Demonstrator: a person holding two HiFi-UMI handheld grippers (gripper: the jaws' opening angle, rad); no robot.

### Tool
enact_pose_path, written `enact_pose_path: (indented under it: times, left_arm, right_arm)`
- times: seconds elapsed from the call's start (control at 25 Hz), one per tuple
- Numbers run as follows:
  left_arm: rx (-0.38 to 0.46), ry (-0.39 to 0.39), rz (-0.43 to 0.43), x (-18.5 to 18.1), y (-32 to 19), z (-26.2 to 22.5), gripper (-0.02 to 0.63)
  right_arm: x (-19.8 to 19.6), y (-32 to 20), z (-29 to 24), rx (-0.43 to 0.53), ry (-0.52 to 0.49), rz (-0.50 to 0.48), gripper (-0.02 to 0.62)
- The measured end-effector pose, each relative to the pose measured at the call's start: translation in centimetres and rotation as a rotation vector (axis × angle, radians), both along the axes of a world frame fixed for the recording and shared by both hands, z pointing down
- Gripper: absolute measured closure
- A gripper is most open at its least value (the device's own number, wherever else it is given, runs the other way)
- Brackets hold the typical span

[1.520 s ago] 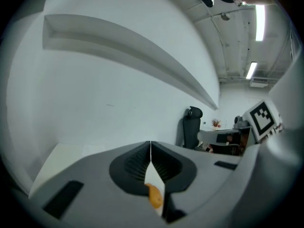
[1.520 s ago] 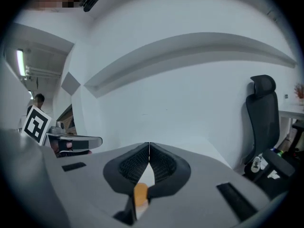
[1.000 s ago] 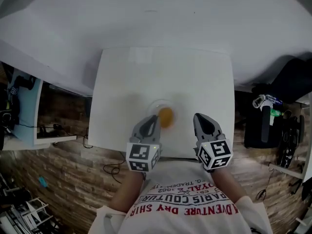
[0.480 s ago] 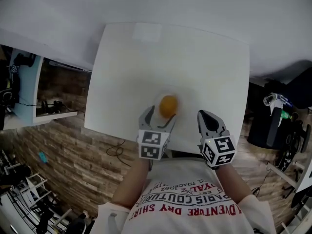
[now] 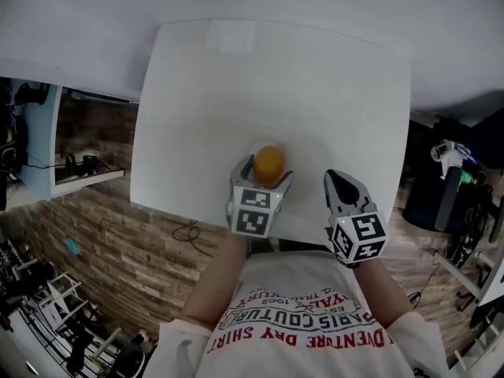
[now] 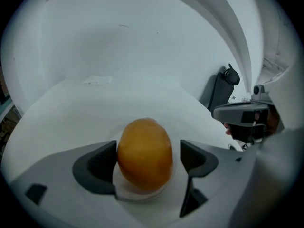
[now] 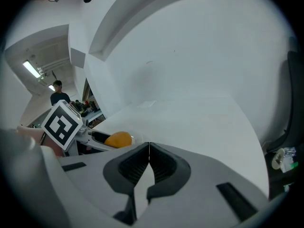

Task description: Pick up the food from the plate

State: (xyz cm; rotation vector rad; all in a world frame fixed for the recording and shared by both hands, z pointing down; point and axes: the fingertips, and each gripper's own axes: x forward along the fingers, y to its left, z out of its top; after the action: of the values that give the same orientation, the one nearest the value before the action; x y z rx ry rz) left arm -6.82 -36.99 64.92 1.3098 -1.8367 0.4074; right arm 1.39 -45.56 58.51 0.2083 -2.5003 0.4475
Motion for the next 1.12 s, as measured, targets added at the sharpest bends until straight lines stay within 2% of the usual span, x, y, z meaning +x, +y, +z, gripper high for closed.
enact_pose_path:
  times: [0.24, 0.48, 0.68, 0.92, 1.12]
  left_arm:
    - [-0.039, 0.026, 0.009, -0.2, -0.2, 1.3, 0.21]
    - [-0.083, -0.03, 0.027, -0.7, -0.1, 1.6, 0.222]
    - [-0.086, -0.028, 0.057, -0.8, 0.0, 1.6, 0.245]
    - [-0.066, -0.018, 0.029, -1.2, -0.1, 1.0, 0.245]
    - [-0.006, -0.044, 0.021, -1.9, -0.8, -1.3, 0.245]
  right_arm:
    - [0.6, 0.2, 1.0, -0.019, 0.024, 0.014, 0.581]
    - [0.3, -0.5, 1.3, -0.017, 0.027, 0.024, 0.581]
    - [0.0, -0.8, 0.9, -0.007, 0.018, 0.022, 0.581]
    - [0.1, -0.7, 0.9, 0.001, 0.025, 0.026, 0.581]
    - [-0.2, -0.9, -0.1, 0.017, 0.011, 0.036, 0.581]
